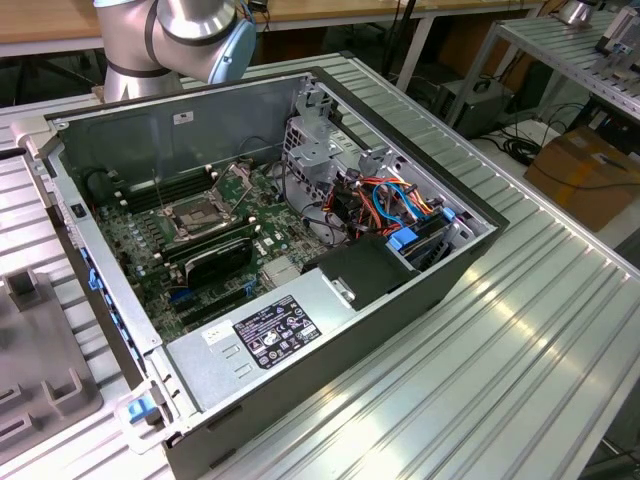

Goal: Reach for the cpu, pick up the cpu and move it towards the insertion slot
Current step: 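Pick up the cpu and move it towards the insertion slot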

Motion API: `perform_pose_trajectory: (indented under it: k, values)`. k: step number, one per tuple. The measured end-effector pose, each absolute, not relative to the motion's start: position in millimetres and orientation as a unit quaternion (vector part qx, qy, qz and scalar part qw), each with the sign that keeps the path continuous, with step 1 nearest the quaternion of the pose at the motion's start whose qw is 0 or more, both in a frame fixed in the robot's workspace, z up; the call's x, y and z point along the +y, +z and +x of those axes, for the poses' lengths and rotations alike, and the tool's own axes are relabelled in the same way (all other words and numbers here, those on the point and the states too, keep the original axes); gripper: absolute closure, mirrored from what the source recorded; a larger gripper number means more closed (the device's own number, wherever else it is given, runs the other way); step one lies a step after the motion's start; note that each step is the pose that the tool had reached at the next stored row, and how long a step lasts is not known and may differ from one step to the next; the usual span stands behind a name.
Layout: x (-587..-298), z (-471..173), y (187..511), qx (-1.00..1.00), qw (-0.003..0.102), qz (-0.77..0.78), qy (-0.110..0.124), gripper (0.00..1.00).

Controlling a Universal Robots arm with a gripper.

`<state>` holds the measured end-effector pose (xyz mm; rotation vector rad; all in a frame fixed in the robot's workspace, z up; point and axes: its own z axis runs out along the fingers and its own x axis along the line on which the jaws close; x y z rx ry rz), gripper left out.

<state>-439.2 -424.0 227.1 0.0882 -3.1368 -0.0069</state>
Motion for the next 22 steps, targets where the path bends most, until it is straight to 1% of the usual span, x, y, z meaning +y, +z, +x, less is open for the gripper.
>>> perform_pose_trajectory:
  k: [12, 22]
  values:
    - [-424.0, -439.2, 227.6, -1.0, 0.002, 0.028, -0.002, 0.45]
    - [-424.0, -439.2, 234.2, -1.0, 0.002, 0.028, -0.002, 0.45]
